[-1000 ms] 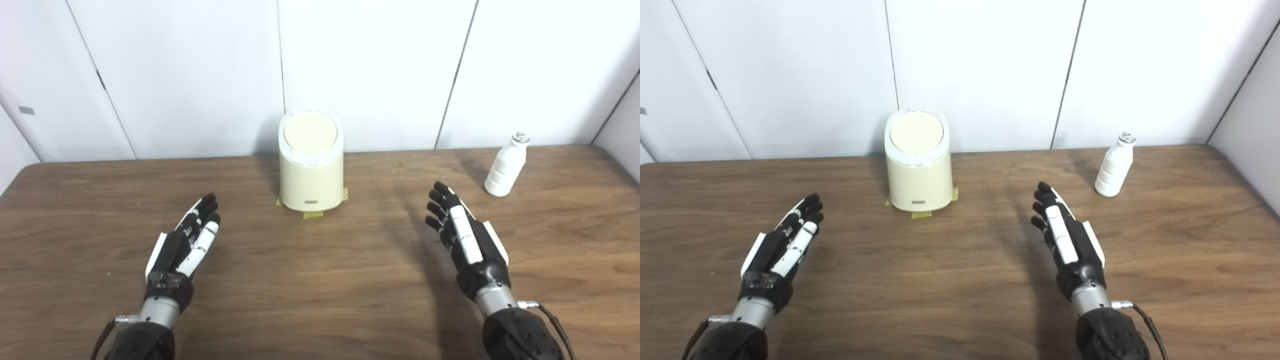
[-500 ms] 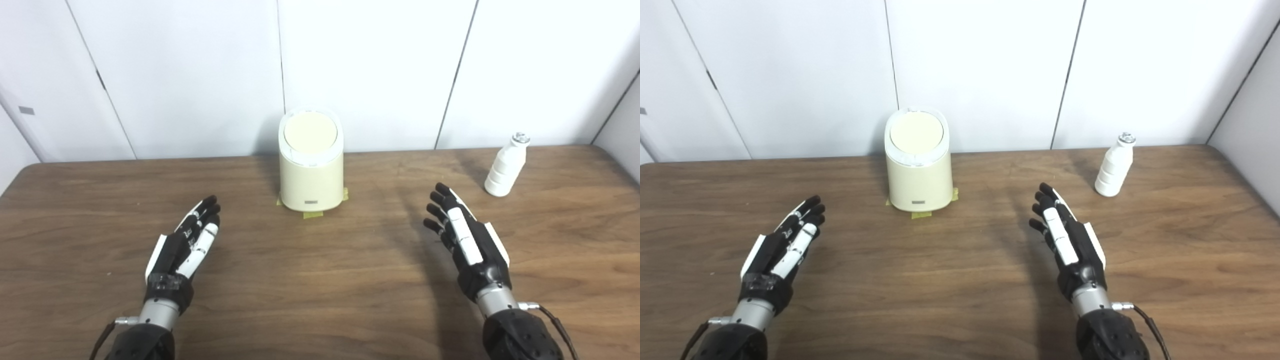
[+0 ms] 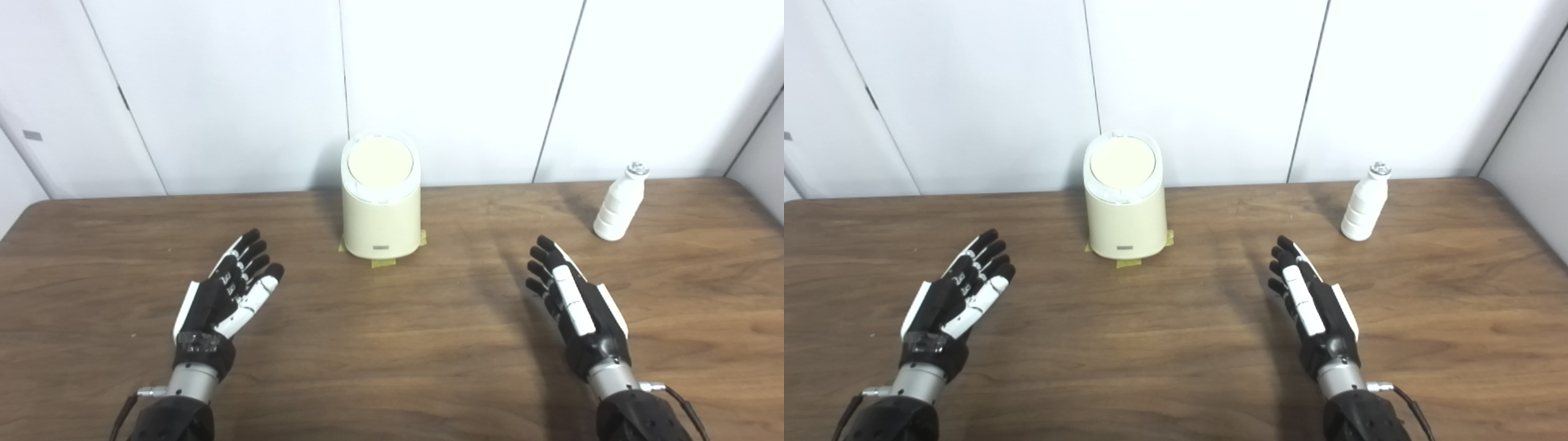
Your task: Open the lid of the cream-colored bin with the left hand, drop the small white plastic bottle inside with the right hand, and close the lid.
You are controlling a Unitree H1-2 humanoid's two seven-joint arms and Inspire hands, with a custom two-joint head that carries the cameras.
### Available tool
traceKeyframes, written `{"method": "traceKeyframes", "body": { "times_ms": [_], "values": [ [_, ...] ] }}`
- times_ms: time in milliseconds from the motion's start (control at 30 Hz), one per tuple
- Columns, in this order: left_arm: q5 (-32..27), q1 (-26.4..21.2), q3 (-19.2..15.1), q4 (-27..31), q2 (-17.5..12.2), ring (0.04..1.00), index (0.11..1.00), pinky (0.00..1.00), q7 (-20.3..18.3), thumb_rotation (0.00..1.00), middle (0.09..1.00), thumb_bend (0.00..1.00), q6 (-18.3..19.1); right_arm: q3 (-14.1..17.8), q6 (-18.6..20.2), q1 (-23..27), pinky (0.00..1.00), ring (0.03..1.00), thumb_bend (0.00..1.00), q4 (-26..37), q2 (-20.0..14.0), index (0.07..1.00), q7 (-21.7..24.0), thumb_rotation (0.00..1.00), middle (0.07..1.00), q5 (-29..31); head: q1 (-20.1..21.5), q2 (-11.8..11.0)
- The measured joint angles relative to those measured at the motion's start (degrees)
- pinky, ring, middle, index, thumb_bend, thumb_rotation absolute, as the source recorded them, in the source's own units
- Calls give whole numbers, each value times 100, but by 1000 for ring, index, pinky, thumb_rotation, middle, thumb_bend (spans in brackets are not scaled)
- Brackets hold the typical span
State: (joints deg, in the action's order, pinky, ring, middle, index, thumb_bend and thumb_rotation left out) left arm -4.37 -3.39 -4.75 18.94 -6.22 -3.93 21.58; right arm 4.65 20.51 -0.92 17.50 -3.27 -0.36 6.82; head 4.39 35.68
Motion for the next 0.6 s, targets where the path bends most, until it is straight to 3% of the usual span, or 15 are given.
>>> {"method": "traceKeyframes", "body": {
  "times_ms": [167,333,433,600],
  "values": [
    [290,-727,9,19,-402,864,890,827,62,151,878,630,472,-17,21,-34,901,924,617,58,-4,927,9,796,924,7,-70,0],
    [913,-1844,286,6,-690,835,882,791,-14,188,862,665,539,-24,45,-102,907,925,605,86,-31,927,36,793,923,7,-114,0],
    [1246,-2405,472,-168,-714,829,879,788,-275,170,859,699,539,-23,70,-102,916,930,600,97,-42,927,39,793,926,11,-132,-9],
    [1772,-3059,507,-731,-607,872,890,835,-784,139,888,770,540,-30,72,-119,894,917,607,96,-49,918,40,806,920,-3,-158,-35]
  ]
}}
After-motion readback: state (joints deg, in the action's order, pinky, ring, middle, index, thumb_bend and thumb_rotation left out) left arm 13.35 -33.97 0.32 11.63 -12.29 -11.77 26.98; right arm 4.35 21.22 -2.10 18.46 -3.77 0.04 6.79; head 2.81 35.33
